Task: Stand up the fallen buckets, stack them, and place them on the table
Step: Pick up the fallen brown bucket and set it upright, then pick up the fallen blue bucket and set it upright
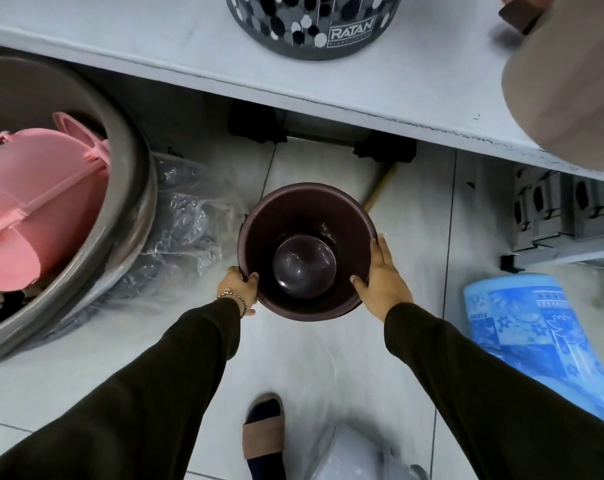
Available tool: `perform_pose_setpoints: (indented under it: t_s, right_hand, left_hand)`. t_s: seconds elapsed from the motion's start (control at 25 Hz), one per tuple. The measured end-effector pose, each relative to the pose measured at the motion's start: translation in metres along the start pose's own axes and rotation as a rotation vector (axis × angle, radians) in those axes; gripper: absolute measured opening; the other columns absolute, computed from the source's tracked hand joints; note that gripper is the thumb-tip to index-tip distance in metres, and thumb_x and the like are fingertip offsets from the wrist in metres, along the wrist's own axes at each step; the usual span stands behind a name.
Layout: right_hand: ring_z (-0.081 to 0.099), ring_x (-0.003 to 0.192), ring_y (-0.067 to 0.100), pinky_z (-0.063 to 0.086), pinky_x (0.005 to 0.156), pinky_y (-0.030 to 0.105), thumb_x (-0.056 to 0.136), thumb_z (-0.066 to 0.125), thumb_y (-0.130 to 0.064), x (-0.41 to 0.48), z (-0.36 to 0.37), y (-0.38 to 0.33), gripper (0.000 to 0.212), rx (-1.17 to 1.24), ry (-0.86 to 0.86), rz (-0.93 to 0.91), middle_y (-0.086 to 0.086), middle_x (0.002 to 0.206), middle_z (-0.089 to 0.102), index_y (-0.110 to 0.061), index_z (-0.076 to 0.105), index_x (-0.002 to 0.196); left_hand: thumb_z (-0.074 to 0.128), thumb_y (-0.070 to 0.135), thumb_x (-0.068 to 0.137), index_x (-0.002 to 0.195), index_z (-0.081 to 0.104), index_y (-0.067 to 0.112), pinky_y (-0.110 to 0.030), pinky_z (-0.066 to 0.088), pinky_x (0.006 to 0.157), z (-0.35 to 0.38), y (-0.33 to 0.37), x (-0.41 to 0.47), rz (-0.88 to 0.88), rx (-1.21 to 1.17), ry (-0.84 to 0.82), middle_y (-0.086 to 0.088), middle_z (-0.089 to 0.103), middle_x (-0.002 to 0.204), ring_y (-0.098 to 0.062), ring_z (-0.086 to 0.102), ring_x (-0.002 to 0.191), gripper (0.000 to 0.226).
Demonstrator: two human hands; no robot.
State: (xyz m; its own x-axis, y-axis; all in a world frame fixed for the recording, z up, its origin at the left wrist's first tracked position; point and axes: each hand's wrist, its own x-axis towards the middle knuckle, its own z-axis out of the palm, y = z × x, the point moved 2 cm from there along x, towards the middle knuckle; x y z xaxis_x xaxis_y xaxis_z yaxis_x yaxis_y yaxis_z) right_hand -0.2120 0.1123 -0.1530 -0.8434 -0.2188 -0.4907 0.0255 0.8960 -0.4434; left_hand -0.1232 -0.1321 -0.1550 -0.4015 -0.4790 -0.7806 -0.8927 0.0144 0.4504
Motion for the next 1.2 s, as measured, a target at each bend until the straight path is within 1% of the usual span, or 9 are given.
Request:
perform_pose_setpoints:
  t_s: [0.08, 0.2, 0.28, 0.36, 0.52, 0.76, 0.96, 1.08, 1.2]
  right_hand:
    - [0.019, 0.151, 0.028, 0.029, 0.118, 0.051, 0.09, 0.061, -0.035, -0.005, -0.007, 0.001, 0.084, -0.028, 0.04, 0.015, -0.003, 0.166, 0.001, -0.025, 0.009, 0.155]
    - [0.002, 0.153, 0.026, 0.014, 0.123, 0.05, 0.095, 0.052, -0.04, -0.019, -0.022, 0.009, 0.079, -0.094, 0.085, 0.045, 0.0, 0.166, -0.002, -0.018, 0.007, 0.156]
    - [-0.001, 0.153, 0.025, 0.011, 0.123, 0.049, 0.096, 0.047, -0.042, -0.028, -0.029, 0.019, 0.077, -0.139, 0.084, 0.05, 0.001, 0.166, -0.005, -0.017, 0.006, 0.156]
    - [0.0, 0.153, 0.026, 0.011, 0.123, 0.05, 0.096, 0.046, -0.042, -0.038, -0.034, 0.036, 0.076, -0.191, 0.067, 0.051, 0.002, 0.166, -0.005, -0.016, 0.008, 0.156]
    - [-0.001, 0.153, 0.026, 0.006, 0.123, 0.048, 0.097, 0.046, -0.039, -0.074, -0.061, 0.092, 0.073, -0.216, 0.061, 0.073, 0.001, 0.166, -0.003, -0.015, 0.011, 0.156]
    - [0.002, 0.153, 0.026, 0.006, 0.122, 0.053, 0.094, 0.047, -0.026, -0.138, -0.115, 0.237, 0.069, -0.288, 0.034, 0.152, 0.001, 0.166, 0.005, -0.015, 0.016, 0.155]
    - [0.013, 0.152, 0.026, 0.011, 0.12, 0.05, 0.082, 0.049, -0.001, -0.178, -0.153, 0.372, 0.072, -0.275, 0.065, 0.272, 0.0, 0.162, 0.021, -0.019, 0.031, 0.15]
    - [0.036, 0.141, 0.028, 0.029, 0.116, 0.042, 0.078, 0.051, 0.006, -0.185, -0.159, 0.448, 0.074, -0.172, -0.044, 0.322, 0.004, 0.155, 0.035, -0.02, 0.037, 0.146]
    - [0.056, 0.118, 0.031, 0.046, 0.098, 0.038, 0.083, 0.058, -0.001, -0.18, -0.149, 0.495, 0.058, -0.062, -0.049, 0.241, 0.007, 0.137, 0.055, -0.02, 0.044, 0.136]
  left_hand:
    - [0.053, 0.033, 0.094, 0.137, 0.038, 0.006, -0.051, 0.042, 0.105, -0.006, 0.009, -0.011, 0.156, 0.32, 0.17, -0.025, 0.044, 0.141, -0.044, 0.048, 0.125, 0.054]
    - [0.049, 0.038, 0.093, 0.143, 0.034, 0.01, -0.05, 0.023, 0.116, -0.003, 0.028, -0.041, 0.499, 0.636, 0.355, -0.017, 0.037, 0.148, -0.039, 0.033, 0.139, 0.059]
    - [0.047, 0.038, 0.093, 0.147, 0.032, 0.018, -0.05, 0.008, 0.122, 0.012, 0.036, -0.054, 0.717, 0.753, 0.314, -0.009, 0.032, 0.155, -0.032, 0.021, 0.148, 0.06]
    - [0.045, 0.036, 0.094, 0.149, 0.03, 0.02, -0.049, 0.0, 0.123, 0.032, 0.041, -0.068, 0.829, 0.819, 0.244, -0.005, 0.026, 0.16, -0.029, 0.011, 0.152, 0.059]
    - [0.046, 0.033, 0.093, 0.147, 0.033, 0.019, -0.05, 0.002, 0.124, 0.09, 0.038, -0.112, 0.97, 0.902, 0.187, -0.004, 0.03, 0.158, -0.029, 0.012, 0.152, 0.058]
    - [0.045, 0.034, 0.094, 0.145, 0.035, 0.021, -0.049, 0.005, 0.124, 0.212, 0.008, -0.18, 0.974, 0.911, 0.073, -0.002, 0.035, 0.154, -0.027, 0.018, 0.15, 0.054]
    - [0.051, 0.029, 0.092, 0.138, 0.042, 0.021, -0.039, 0.029, 0.118, 0.334, -0.026, -0.222, 0.896, 0.826, -0.164, -0.002, 0.046, 0.142, -0.026, 0.044, 0.133, 0.048]
    - [0.056, 0.026, 0.09, 0.139, 0.04, 0.019, -0.039, 0.04, 0.109, 0.417, -0.052, -0.235, 0.775, 0.764, -0.317, -0.005, 0.046, 0.14, -0.029, 0.05, 0.124, 0.052]
    - [0.06, 0.023, 0.089, 0.134, 0.042, 0.018, -0.043, 0.047, 0.099, 0.483, -0.069, -0.242, 0.668, 0.711, -0.371, -0.006, 0.042, 0.138, -0.03, 0.053, 0.118, 0.049]
